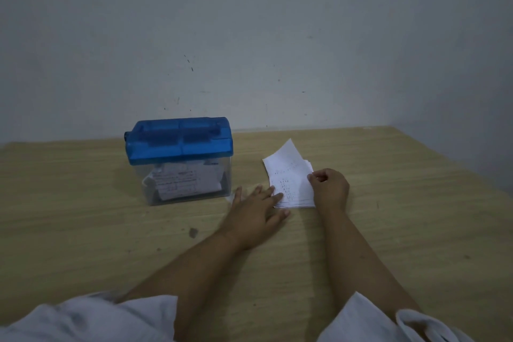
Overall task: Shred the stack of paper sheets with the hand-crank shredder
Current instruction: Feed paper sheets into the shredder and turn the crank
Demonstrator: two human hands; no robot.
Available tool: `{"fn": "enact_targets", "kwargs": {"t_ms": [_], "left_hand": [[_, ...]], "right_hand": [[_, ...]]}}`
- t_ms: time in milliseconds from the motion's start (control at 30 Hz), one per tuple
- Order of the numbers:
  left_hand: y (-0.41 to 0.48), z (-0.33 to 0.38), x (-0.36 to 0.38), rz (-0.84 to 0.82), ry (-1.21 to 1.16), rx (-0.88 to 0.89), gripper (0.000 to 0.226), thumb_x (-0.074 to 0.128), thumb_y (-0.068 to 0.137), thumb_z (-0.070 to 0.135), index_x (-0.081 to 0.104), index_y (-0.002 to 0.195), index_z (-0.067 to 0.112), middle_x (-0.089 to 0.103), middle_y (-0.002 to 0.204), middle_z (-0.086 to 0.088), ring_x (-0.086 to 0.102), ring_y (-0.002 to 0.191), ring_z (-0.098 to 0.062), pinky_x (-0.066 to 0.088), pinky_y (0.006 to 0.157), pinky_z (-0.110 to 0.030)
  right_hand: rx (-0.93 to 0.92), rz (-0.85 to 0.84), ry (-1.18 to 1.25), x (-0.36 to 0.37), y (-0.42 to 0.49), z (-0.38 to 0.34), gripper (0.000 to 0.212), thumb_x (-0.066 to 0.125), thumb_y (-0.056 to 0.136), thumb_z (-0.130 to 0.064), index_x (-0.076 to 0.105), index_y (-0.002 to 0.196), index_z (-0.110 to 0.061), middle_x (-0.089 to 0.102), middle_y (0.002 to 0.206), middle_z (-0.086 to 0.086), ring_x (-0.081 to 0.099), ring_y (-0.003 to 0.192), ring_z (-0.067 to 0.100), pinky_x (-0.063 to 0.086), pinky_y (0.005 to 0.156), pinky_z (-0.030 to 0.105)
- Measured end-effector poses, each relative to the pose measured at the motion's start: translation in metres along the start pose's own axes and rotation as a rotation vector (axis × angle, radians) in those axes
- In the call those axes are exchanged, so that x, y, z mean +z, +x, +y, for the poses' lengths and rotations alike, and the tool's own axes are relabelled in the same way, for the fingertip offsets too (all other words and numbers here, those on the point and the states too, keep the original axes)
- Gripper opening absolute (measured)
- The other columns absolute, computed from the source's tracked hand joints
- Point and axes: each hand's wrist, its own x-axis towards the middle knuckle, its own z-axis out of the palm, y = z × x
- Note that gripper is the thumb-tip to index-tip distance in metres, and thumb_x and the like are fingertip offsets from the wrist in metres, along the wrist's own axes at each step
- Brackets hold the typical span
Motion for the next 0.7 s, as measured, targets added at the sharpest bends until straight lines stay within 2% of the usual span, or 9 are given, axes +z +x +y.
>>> {"fn": "enact_targets", "kwargs": {"t_ms": [67,133,233,300,367,467,600,667,700], "left_hand": [[0.001,0.0,0.002,0.075,-0.064,0.007,0.061,0.028,0.097,0.054,0.013,0.15,0.029,0.008,0.158,0.009,0.008,0.145,-0.009,-0.004,0.117,-0.041],[-0.001,0.0,0.001,0.219,-0.219,0.019,0.066,0.035,0.096,0.051,0.005,0.151,0.029,0.007,0.158,0.011,0.014,0.143,-0.006,0.009,0.117,-0.035],[-0.01,0.0,-0.005,0.452,-0.544,0.01,0.058,0.046,0.096,0.038,0.018,0.147,0.032,0.023,0.153,0.008,0.027,0.138,-0.009,0.028,0.109,-0.026],[-0.015,-0.001,-0.015,0.572,-0.697,-0.018,0.053,0.049,0.095,0.035,0.023,0.141,0.04,0.031,0.146,0.006,0.041,0.129,-0.012,0.042,0.102,-0.031],[-0.019,-0.002,-0.031,0.619,-0.795,-0.027,0.051,0.051,0.094,0.035,0.028,0.14,0.042,0.035,0.142,0.008,0.048,0.116,-0.004,0.049,0.095,-0.029],[-0.025,-0.003,-0.067,0.613,-0.893,-0.004,0.045,0.054,0.094,0.03,0.036,0.134,0.04,0.046,0.124,0.014,0.052,0.098,0.003,0.046,0.079,-0.008],[-0.032,-0.018,-0.115,0.643,-0.936,-0.063,0.028,0.058,0.092,0.023,0.046,0.118,0.023,0.06,0.097,0.002,0.059,0.082,-0.007,0.052,0.064,-0.012],[-0.035,-0.034,-0.133,0.6,-0.892,-0.088,0.018,0.06,0.091,0.021,0.049,0.106,0.02,0.058,0.081,0.0,0.053,0.067,-0.008,0.042,0.052,-0.009],[-0.036,-0.043,-0.141,0.576,-0.885,-0.094,0.013,0.06,0.091,0.018,0.053,0.101,0.019,0.057,0.081,-0.001,0.053,0.069,-0.01,0.041,0.054,-0.01]], "right_hand": [[-0.004,0.027,0.078,-0.002,-0.001,-0.005,0.012,0.064,0.085,-0.012,0.068,0.089,0.0,0.063,0.085,0.006,0.052,0.076,0.014,0.03,0.063,0.016],[0.026,0.034,0.223,-0.006,-0.003,-0.013,0.014,0.062,0.087,-0.013,0.065,0.092,0.0,0.061,0.085,0.004,0.053,0.079,0.014,0.035,0.067,0.018],[0.091,0.014,0.435,-0.011,-0.009,-0.027,0.013,0.062,0.088,-0.013,0.063,0.097,-0.003,0.061,0.085,0.002,0.055,0.079,0.015,0.041,0.063,0.023],[0.134,-0.017,0.577,-0.012,-0.014,-0.041,0.014,0.063,0.087,-0.01,0.063,0.099,-0.006,0.063,0.082,-0.001,0.056,0.074,0.011,0.044,0.063,0.021],[0.181,-0.052,0.707,-0.013,-0.018,-0.057,0.015,0.064,0.086,-0.008,0.063,0.101,-0.006,0.065,0.086,0.001,0.058,0.075,0.011,0.049,0.069,0.024],[0.206,-0.135,0.85,-0.011,-0.024,-0.086,0.016,0.065,0.085,-0.008,0.064,0.101,-0.008,0.068,0.096,0.006,0.062,0.085,0.018,0.052,0.078,0.033],[0.158,-0.22,0.854,0.002,-0.035,-0.126,0.013,0.063,0.087,-0.009,0.062,0.099,-0.013,0.067,0.104,0.009,0.064,0.095,0.025,0.055,0.084,0.041],[0.124,-0.235,0.806,0.013,-0.041,-0.144,0.015,0.062,0.087,-0.012,0.06,0.1,-0.019,0.065,0.106,0.009,0.062,0.098,0.027,0.055,0.085,0.044],[0.108,-0.249,0.787,0.018,-0.044,-0.152,0.018,0.062,0.087,-0.013,0.058,0.103,-0.022,0.063,0.107,0.008,0.061,0.098,0.027,0.055,0.084,0.043]]}}
